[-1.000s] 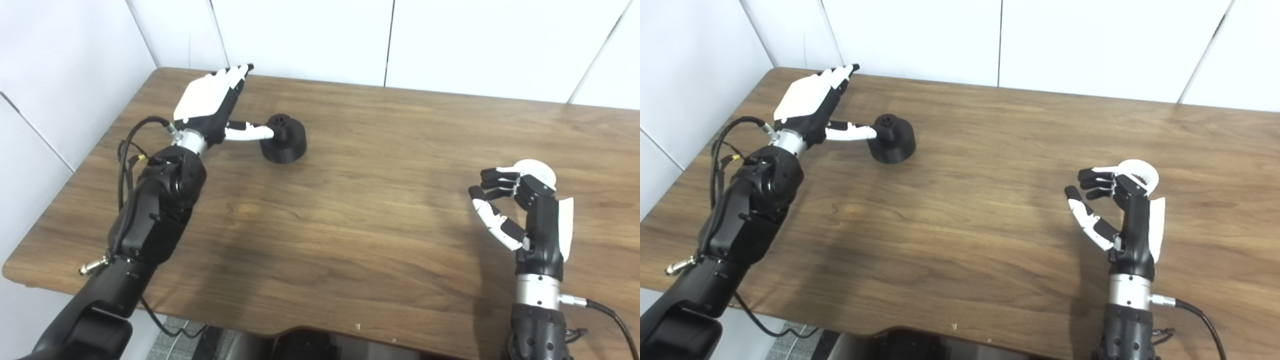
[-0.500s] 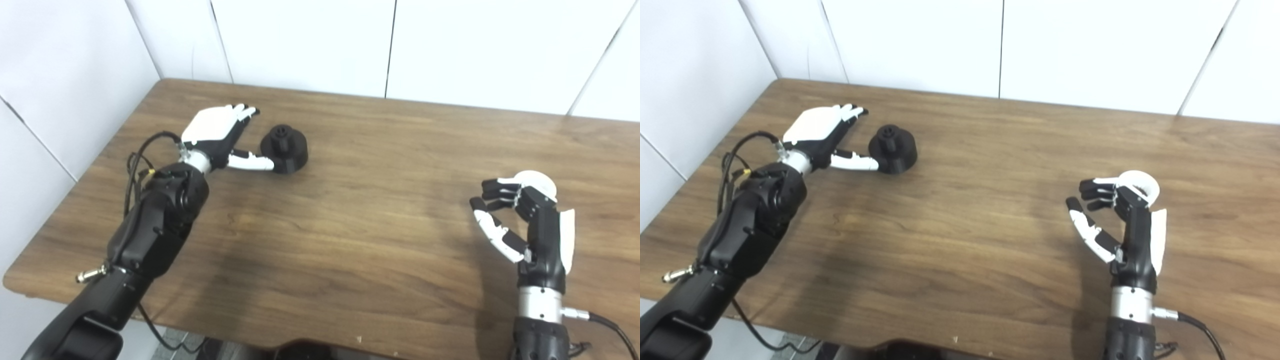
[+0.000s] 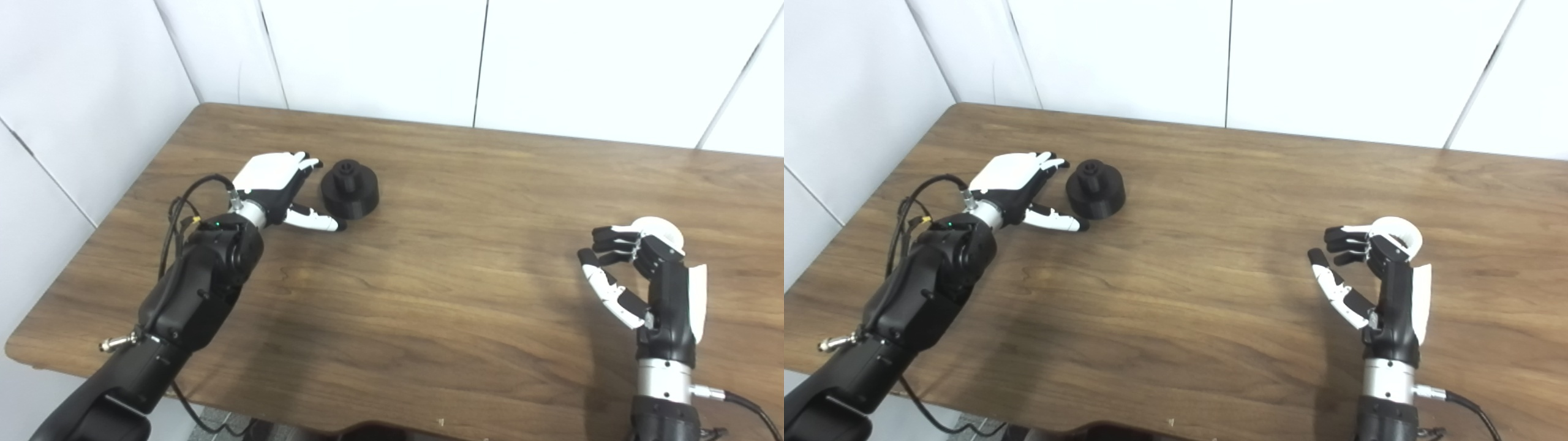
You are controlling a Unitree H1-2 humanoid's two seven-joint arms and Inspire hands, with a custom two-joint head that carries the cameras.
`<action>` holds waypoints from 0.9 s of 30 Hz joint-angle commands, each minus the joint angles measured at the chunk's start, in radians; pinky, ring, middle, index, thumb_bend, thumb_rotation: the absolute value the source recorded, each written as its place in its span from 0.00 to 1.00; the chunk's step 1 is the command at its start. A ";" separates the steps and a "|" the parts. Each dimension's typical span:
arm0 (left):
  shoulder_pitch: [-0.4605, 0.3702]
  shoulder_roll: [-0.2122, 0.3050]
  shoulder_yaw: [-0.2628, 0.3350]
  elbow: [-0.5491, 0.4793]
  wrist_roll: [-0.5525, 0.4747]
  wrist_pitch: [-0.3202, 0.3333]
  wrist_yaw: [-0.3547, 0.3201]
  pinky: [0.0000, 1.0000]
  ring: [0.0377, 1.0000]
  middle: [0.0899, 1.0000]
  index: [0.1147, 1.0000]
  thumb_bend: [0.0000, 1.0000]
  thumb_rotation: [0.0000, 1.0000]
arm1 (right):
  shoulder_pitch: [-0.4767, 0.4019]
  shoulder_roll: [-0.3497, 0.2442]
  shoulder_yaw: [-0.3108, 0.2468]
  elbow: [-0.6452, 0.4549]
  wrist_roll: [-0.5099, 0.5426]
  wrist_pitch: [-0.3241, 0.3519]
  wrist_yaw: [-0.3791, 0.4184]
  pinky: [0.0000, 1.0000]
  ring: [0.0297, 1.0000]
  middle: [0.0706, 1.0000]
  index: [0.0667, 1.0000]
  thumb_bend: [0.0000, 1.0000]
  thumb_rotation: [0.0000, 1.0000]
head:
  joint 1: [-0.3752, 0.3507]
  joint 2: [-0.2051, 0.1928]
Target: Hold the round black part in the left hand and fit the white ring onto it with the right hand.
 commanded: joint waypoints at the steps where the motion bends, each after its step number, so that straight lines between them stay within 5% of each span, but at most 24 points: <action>1: -0.041 0.011 0.011 -0.010 0.011 -0.005 0.045 1.00 1.00 1.00 0.92 1.00 0.68 | 0.024 -0.010 -0.008 0.019 0.004 -0.022 0.005 0.45 0.53 0.55 0.46 0.50 0.14 | 0.000 0.001; 18: -0.067 -0.096 0.016 0.142 -0.009 -0.040 0.283 1.00 1.00 1.00 0.98 1.00 0.70 | 0.028 -0.008 -0.010 0.005 0.002 -0.016 0.006 0.46 0.53 0.56 0.46 0.50 0.14 | -0.005 0.007; 27: -0.084 -0.111 0.013 0.178 -0.043 -0.054 0.318 1.00 1.00 1.00 0.96 1.00 0.67 | 0.033 -0.006 -0.010 -0.001 -0.003 -0.011 0.004 0.46 0.54 0.56 0.46 0.50 0.14 | -0.009 0.011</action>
